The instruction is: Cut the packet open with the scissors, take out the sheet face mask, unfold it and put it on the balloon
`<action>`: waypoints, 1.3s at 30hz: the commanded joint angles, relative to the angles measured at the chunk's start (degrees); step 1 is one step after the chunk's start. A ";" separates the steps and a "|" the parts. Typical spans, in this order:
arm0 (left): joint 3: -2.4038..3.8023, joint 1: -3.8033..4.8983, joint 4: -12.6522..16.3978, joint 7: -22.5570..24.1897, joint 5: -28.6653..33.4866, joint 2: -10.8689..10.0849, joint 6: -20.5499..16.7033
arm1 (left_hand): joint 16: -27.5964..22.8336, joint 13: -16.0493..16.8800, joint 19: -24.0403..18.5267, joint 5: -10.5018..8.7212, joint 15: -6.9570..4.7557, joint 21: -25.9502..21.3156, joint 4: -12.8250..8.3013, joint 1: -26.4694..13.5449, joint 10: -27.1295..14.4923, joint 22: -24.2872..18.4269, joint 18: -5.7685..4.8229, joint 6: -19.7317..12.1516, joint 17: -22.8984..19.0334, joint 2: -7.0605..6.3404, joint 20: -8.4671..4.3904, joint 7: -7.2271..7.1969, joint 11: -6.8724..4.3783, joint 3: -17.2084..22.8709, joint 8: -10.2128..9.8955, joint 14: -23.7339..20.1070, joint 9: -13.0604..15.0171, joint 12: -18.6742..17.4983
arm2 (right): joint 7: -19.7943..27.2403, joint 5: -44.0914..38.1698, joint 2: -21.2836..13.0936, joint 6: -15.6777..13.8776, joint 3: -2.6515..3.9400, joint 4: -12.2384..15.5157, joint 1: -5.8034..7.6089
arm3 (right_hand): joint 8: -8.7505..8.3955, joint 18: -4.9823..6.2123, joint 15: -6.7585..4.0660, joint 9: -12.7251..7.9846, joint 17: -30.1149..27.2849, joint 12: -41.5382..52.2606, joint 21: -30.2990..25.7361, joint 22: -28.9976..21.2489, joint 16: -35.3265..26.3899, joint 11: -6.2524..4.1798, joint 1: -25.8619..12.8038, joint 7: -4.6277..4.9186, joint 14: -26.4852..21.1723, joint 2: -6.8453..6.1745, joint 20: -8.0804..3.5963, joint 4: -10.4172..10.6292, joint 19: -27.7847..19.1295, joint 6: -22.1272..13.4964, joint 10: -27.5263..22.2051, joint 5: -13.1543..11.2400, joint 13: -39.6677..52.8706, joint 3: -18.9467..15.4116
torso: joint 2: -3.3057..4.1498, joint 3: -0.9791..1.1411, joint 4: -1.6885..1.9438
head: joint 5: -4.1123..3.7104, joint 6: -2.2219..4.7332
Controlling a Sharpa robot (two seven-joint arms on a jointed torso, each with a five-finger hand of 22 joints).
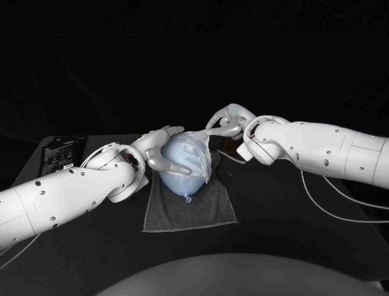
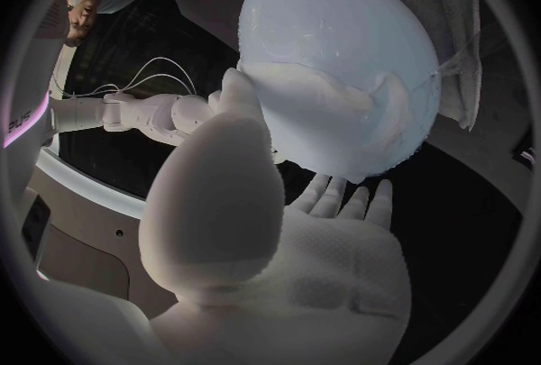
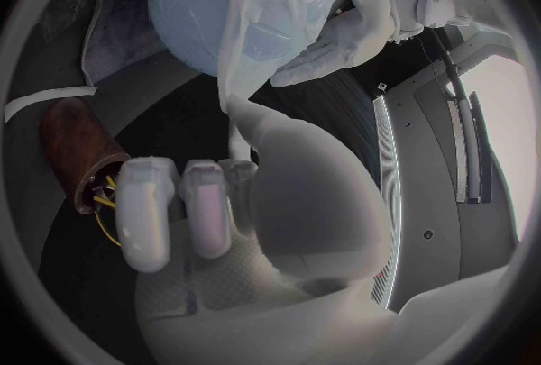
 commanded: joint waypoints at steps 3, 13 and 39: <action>0.04 0.02 -0.20 -0.80 0.56 0.19 2.87 | 1.27 0.14 -0.03 -0.07 -0.02 0.11 0.09 0.61 0.73 -0.01 -0.37 -0.11 1.23 -0.03 0.08 5.46 0.86 -0.10 -0.03 1.43 0.13 1.08 | -0.34 -0.66 0.18 0.73 0.04 -0.11 0.05 | 0.40 -1.05 -1.09 0.06 15.07 0.20 0.40 14.28 0.21 -0.06 -0.62 0.11 6.77 -0.05 -0.17 -0.09 5.18 0.50 6.09 0.39 15.06 0.37 | -0.01 0.01 0.05 | -0.05 0.01; 0.01 0.00 -0.50 -1.57 1.27 0.34 5.32 | 2.23 0.47 0.28 -0.01 -0.02 0.25 0.11 0.81 2.74 0.05 -0.32 0.90 2.17 0.01 0.03 6.97 2.22 -0.04 0.76 3.01 0.61 2.47 | -0.34 -0.62 0.57 1.17 0.04 -0.50 0.05 | 0.44 -1.01 -1.09 0.08 15.07 0.20 0.22 14.23 0.21 -0.06 -0.70 0.11 6.77 -0.07 -0.17 -0.15 5.12 0.49 6.09 0.40 15.06 0.50 | 0.02 -0.03 0.01 | -0.16 0.01; -0.02 -0.06 -0.46 -1.86 1.89 0.00 2.91 | 2.22 0.28 0.36 -0.03 0.33 0.28 0.11 1.13 2.85 0.06 -0.32 0.56 2.16 0.01 0.02 7.47 2.69 -0.15 0.34 3.14 0.36 2.40 | -0.65 -9.35 5.93 3.70 -0.17 -9.10 -0.36 | 0.55 -0.97 -1.09 0.14 15.07 0.20 0.03 14.17 0.21 -0.06 -0.95 0.12 6.77 -0.10 -0.17 -0.30 5.05 0.39 6.09 0.40 15.06 0.91 | 0.06 0.00 0.07 | -0.37 0.01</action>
